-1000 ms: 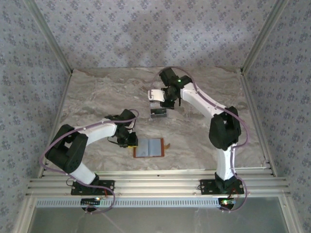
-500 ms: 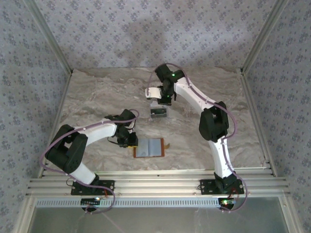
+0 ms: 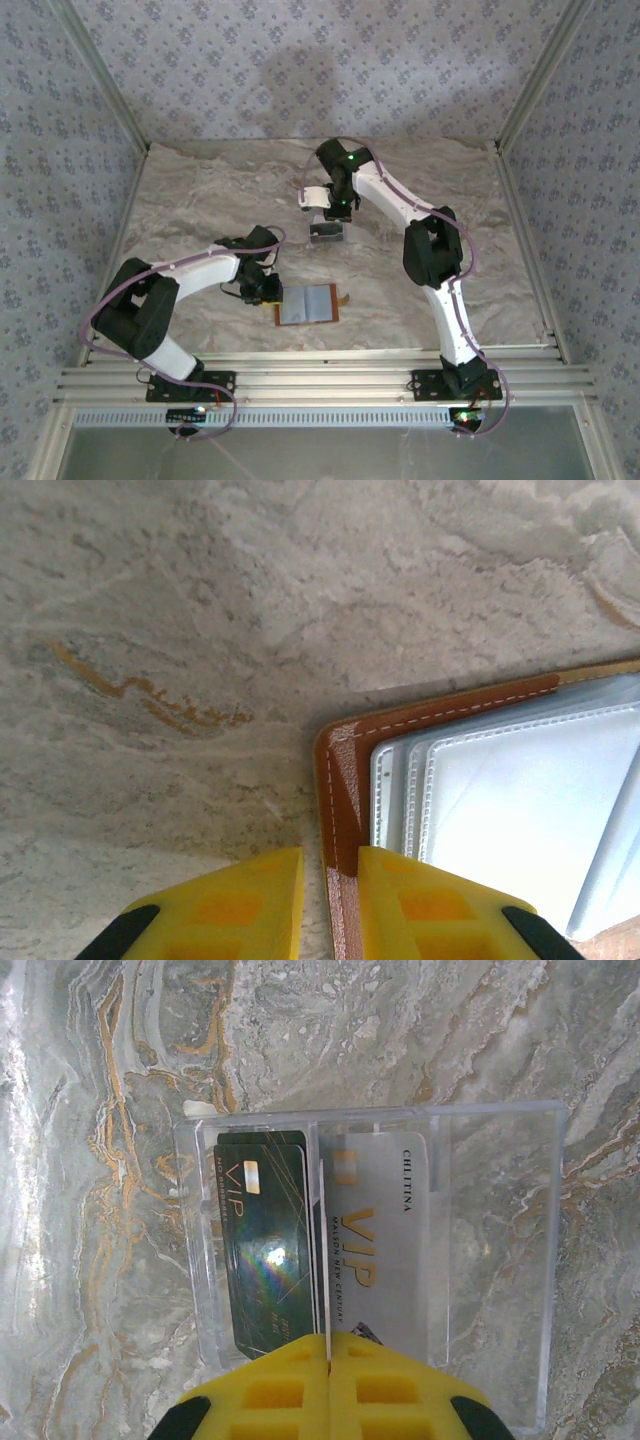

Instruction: Take the credit cards out of the card holder

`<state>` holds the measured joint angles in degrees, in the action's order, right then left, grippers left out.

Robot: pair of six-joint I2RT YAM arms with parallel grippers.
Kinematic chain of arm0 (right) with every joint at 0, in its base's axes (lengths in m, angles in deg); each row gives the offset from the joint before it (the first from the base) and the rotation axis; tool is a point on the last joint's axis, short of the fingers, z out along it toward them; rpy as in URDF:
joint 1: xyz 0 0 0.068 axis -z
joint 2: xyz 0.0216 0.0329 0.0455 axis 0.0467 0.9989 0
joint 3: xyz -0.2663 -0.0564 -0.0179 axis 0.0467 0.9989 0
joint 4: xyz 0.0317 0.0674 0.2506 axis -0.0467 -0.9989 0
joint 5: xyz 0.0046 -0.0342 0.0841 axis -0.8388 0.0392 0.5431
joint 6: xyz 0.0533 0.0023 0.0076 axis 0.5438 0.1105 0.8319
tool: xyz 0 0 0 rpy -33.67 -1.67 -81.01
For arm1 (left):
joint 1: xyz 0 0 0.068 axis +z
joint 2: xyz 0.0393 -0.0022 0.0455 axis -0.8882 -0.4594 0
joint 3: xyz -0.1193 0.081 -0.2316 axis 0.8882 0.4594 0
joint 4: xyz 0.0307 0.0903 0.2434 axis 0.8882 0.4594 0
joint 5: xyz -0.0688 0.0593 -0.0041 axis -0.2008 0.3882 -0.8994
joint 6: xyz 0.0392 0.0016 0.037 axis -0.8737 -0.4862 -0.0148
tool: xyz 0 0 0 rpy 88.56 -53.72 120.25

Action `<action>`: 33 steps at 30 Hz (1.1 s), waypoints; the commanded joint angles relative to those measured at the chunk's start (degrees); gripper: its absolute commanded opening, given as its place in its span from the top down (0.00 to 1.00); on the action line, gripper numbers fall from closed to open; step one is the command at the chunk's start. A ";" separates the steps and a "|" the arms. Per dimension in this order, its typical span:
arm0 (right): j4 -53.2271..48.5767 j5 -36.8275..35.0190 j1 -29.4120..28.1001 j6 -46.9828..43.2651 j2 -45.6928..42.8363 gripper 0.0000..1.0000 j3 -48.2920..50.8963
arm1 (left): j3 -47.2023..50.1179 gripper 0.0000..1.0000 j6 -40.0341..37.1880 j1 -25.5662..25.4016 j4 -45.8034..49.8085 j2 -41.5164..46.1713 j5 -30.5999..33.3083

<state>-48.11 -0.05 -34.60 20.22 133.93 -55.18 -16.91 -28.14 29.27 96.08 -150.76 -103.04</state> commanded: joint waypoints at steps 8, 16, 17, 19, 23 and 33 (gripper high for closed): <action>-10.75 -1.07 -0.87 -5.90 0.68 1.00 -1.22 | 0.32 0.78 -0.86 -0.02 2.33 1.35 0.57; -13.51 0.40 -1.58 -3.21 0.28 1.00 -4.56 | 0.41 0.79 -0.91 -0.06 2.60 1.71 0.74; -12.94 0.11 -1.49 -2.91 -0.08 1.00 -4.82 | 0.29 0.79 -0.93 -0.01 2.60 1.60 0.72; -11.87 -0.97 -1.39 -2.64 -0.86 1.00 -5.00 | 0.10 0.79 -0.97 -0.02 2.77 1.50 0.82; -9.42 -3.84 -1.52 -2.62 -2.04 1.00 -5.09 | 0.00 0.79 -0.95 -0.06 2.73 1.41 0.88; -5.00 -7.42 -1.52 -6.04 -1.98 1.00 -6.42 | -0.33 0.79 -0.84 -0.02 2.49 0.85 0.84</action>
<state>-52.20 -4.84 -35.93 21.73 133.95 -59.20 -16.80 -28.31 29.27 97.13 -150.43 -103.04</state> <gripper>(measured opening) 0.051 0.216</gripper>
